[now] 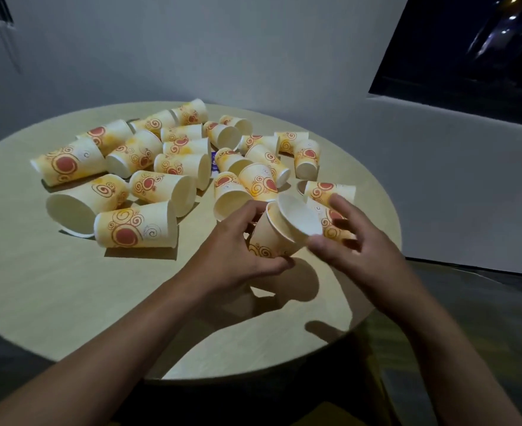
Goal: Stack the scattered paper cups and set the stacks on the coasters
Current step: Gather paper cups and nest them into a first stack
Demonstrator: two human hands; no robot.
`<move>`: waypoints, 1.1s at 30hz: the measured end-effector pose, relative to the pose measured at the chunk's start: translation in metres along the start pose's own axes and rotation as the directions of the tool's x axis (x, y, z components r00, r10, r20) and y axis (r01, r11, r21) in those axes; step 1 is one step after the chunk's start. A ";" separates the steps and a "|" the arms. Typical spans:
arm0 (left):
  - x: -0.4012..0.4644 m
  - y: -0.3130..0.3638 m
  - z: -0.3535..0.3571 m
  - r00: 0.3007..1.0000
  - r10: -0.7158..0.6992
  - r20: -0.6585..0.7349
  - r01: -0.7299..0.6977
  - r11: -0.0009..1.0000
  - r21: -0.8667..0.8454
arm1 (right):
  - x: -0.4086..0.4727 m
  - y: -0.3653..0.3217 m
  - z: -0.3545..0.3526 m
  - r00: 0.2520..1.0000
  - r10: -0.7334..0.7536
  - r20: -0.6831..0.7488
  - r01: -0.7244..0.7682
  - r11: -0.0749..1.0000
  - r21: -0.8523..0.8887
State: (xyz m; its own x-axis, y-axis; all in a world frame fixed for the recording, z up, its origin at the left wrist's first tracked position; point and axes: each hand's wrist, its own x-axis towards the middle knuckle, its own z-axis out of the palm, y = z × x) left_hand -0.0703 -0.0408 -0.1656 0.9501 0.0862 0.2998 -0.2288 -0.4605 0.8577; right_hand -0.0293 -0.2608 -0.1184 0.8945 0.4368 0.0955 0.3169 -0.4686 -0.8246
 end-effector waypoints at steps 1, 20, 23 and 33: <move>0.000 -0.002 -0.002 1.000 -0.008 -0.015 0.008 1.000 -0.001 | 0.000 0.005 -0.007 1.000 0.018 -0.013 -0.017 0.999 0.035; -0.003 0.000 0.000 0.998 -0.042 -0.046 0.045 0.997 0.055 | 0.031 0.036 -0.013 0.976 0.113 -0.183 -0.043 0.936 0.349; -0.003 0.002 0.003 0.997 -0.058 -0.048 0.061 0.995 0.075 | 0.033 0.026 -0.010 0.979 0.103 -0.174 0.038 0.752 0.659; -0.002 0.001 -0.003 0.994 -0.085 -0.073 0.091 0.993 0.071 | 0.045 0.027 -0.011 0.964 0.141 -0.227 -0.085 0.967 0.241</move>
State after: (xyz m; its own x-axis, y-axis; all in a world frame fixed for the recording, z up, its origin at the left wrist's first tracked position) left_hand -0.0732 -0.0387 -0.1646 0.9481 0.1895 0.2552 -0.1262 -0.5123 0.8495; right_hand 0.0232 -0.2619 -0.1302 0.9783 0.1806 0.1017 0.1541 -0.3057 -0.9396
